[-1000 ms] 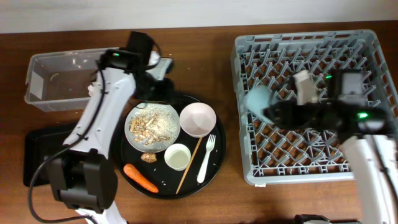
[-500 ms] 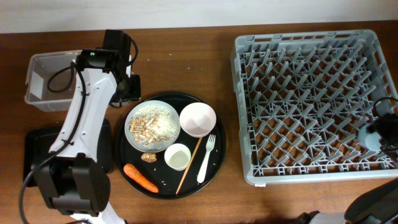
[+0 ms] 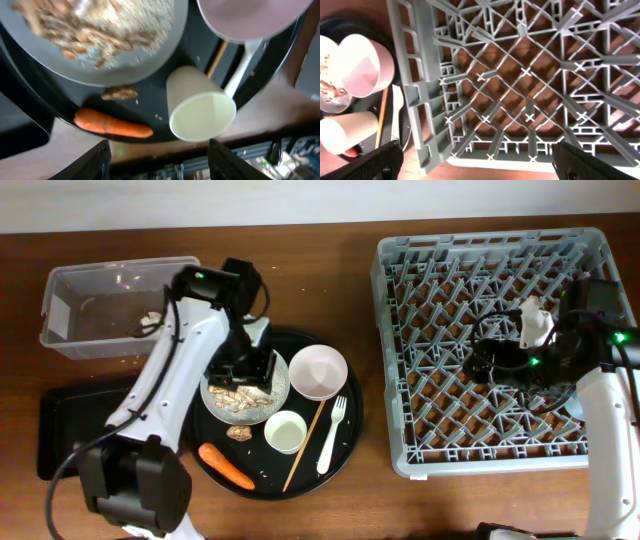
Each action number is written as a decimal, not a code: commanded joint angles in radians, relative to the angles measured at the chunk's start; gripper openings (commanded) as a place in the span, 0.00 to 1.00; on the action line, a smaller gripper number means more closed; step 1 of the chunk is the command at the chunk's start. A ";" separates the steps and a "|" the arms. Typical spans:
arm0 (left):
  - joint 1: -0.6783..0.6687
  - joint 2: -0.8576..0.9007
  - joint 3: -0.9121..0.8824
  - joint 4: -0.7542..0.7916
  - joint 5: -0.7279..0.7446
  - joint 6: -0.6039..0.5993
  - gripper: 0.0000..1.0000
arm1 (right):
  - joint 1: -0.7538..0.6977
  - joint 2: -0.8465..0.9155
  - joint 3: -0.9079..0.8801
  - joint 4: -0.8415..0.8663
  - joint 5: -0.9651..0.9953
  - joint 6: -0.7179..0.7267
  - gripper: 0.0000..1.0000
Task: Sort waste into correct bins and load items into the dishwasher rack
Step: 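Grasp the white cup from the platter with the left gripper, then pass the white cup to the right gripper and set it in the rack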
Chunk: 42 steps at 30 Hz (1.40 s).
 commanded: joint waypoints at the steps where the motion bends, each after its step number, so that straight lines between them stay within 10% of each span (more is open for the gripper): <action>1: -0.047 -0.058 -0.168 0.070 0.011 -0.037 0.62 | 0.010 -0.003 0.012 -0.003 0.039 -0.010 0.99; 5: -0.051 -0.058 -0.325 0.167 0.066 -0.020 0.56 | 0.010 -0.003 0.012 -0.003 0.039 -0.010 0.99; 10: -0.057 -0.058 -0.419 0.320 0.086 -0.020 0.00 | 0.010 -0.003 0.012 -0.002 0.039 -0.010 0.99; 15: -0.013 -0.137 -0.305 0.278 0.221 0.078 0.00 | 0.010 -0.003 0.012 0.004 0.039 -0.014 0.99; 20: 0.058 -0.211 -0.208 0.802 1.030 0.148 0.00 | 0.033 0.004 0.012 0.167 -0.621 -0.293 0.99; 23: 0.040 -0.166 -0.208 0.867 1.172 0.145 0.00 | 0.117 0.010 0.012 0.288 -0.954 -0.388 0.99; 30: 0.030 -0.163 -0.208 0.890 1.246 0.144 0.00 | 0.293 0.019 0.012 0.425 -1.074 -0.387 0.99; 31: 0.022 -0.163 -0.208 0.891 1.246 0.145 0.00 | 0.307 0.019 0.012 0.431 -1.074 -0.387 0.94; 33: 0.020 -0.163 -0.208 0.891 1.245 0.145 0.00 | 0.306 0.019 0.012 0.432 -1.074 -0.387 0.48; 35: 0.020 -0.163 -0.208 0.892 1.239 0.145 0.00 | 0.306 0.019 0.012 0.431 -1.073 -0.387 0.34; 36: 0.020 -0.163 -0.208 0.890 1.209 0.145 0.05 | 0.306 0.019 0.012 0.431 -1.060 -0.375 0.33; 37: 0.023 -0.163 -0.208 0.882 1.139 0.145 0.61 | 0.304 0.019 0.012 0.424 -1.009 -0.356 0.33; 42: 0.169 -0.164 -0.208 0.477 0.236 0.122 0.85 | 0.175 0.019 0.125 0.167 -0.103 -0.117 0.27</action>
